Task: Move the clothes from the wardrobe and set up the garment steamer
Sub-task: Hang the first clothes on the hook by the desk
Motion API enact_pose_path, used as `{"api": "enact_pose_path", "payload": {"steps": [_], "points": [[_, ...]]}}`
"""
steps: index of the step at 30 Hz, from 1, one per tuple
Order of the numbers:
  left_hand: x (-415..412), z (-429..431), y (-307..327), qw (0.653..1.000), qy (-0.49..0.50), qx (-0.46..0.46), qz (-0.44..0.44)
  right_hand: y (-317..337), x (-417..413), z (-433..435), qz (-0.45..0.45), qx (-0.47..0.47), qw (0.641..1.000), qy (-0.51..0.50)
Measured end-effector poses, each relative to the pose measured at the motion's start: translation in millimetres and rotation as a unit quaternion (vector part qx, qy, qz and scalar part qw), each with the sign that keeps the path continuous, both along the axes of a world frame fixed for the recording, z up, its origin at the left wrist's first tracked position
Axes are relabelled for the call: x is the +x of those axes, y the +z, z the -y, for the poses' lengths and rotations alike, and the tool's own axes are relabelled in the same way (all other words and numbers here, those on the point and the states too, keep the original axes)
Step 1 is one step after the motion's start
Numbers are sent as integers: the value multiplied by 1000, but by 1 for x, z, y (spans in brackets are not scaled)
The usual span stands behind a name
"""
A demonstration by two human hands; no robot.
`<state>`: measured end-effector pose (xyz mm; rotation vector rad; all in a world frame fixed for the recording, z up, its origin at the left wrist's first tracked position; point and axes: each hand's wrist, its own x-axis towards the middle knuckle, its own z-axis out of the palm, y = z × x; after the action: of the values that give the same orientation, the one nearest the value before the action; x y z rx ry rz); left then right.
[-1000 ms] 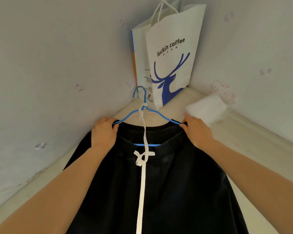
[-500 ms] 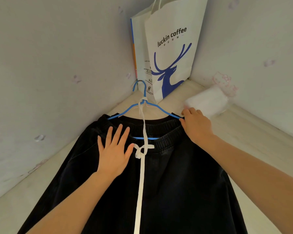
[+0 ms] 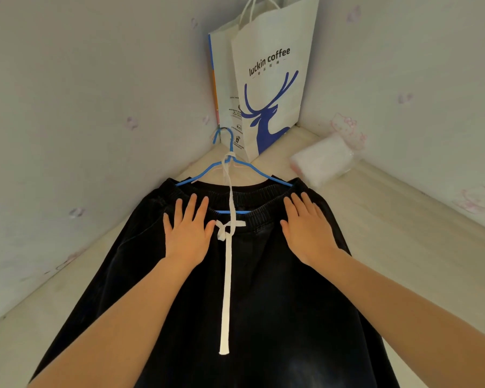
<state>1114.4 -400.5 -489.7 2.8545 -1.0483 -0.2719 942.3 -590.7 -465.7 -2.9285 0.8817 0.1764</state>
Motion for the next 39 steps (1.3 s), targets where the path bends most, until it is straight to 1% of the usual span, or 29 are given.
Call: {"api": "enact_pose_path", "payload": {"steps": [2,5,9,20,23,28,31,35,39], "points": [[-18,-14,4,999,-18,-24,-13,5,-16,-18,-11,3,1000,2],[-54,-45,3,998,-49,-31,-32,10,-41,-49,-21,19,1000,-1],[-101,-93,6,994,-58,-66,-66,16,-80,-97,-28,50,998,-9],[-216,-228,14,986,-136,-63,-72,19,-200,-253,-52,114,990,-60],[-246,-263,20,982,-142,-87,-85,20,-234,-298,-50,127,988,-77],[-286,-302,35,972,-187,-125,-69,31,-281,-353,-24,152,979,-132],[-308,-314,52,964,-225,-142,-1,40,-308,-380,-25,149,981,-123],[-346,-322,71,949,-267,-165,28,56,-343,-415,44,163,963,-209],[-389,-328,77,933,-320,-163,24,63,-387,-441,61,168,943,-280]]}}
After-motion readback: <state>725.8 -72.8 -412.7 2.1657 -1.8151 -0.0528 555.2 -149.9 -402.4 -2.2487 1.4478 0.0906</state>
